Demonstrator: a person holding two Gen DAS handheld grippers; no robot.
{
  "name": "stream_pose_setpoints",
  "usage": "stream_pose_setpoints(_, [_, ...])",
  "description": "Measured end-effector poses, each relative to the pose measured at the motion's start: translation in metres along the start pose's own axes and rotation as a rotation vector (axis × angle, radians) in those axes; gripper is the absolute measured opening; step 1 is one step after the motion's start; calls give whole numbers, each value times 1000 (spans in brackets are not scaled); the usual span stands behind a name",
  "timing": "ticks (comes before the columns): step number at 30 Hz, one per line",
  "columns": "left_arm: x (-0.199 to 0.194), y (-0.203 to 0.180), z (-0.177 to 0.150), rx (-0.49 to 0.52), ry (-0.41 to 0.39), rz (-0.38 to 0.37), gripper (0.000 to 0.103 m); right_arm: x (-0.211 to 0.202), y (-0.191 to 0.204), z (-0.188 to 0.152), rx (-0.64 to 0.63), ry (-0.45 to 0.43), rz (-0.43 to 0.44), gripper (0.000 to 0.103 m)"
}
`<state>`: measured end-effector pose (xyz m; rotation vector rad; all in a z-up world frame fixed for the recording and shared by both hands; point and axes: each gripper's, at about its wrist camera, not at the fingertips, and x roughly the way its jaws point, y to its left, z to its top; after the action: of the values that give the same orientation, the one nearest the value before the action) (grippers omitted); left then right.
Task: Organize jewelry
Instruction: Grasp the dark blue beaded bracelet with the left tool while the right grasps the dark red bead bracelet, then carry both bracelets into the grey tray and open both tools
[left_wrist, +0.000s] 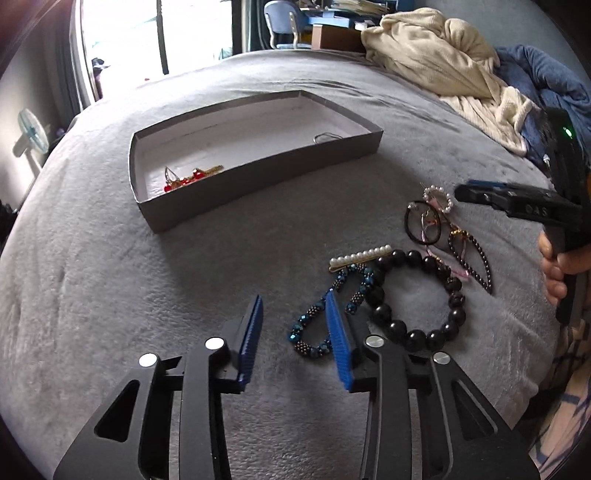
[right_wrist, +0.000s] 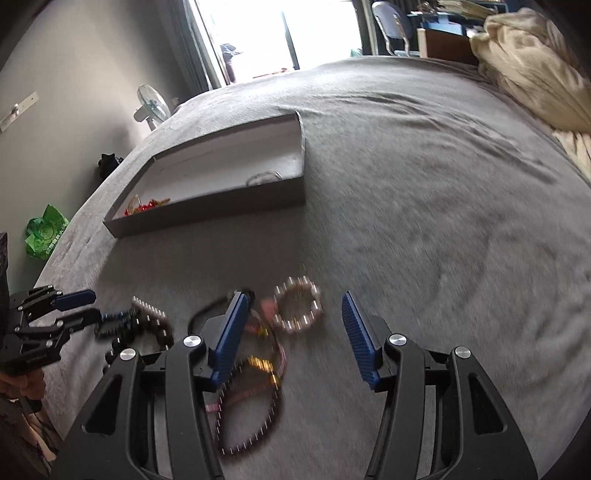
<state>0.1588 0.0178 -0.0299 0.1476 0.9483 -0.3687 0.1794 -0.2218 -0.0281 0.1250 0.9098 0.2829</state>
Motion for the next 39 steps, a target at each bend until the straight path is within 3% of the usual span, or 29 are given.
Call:
stream_pose_setpoints(5, [4,2,-1,-14,13,5,31,0,1,-24,-9,37,-16,51])
stream_pose_setpoints(9, [8,-1,-1,-6,22,0,30,-2,9,-36,-44,54,-17,39])
stream_pose_setpoints(20, [25,-9,-3,26,68,16,30,1,20,-45,-118,64,-51,28])
stream_pose_setpoints(23, [27,-10,-3,31,68,24,30,0,23,-45,-137,60,-51,20])
stream_pose_setpoints(24, [28,-11,-3,34,68,28,30,0,23,-45,-139,60,-49,13])
stream_pose_setpoints(26, [28,-12,-2,39,69,28,24,-2,23,-44,-136,56,-43,8])
stream_pose_setpoints(29, [26,-17,-3,75,68,36,7,-6,22,-40,-127,39,-31,7])
stream_pose_setpoints(39, [-8,-18,10,73,-44,30,7,-25,34,-20,-133,-60,28,6])
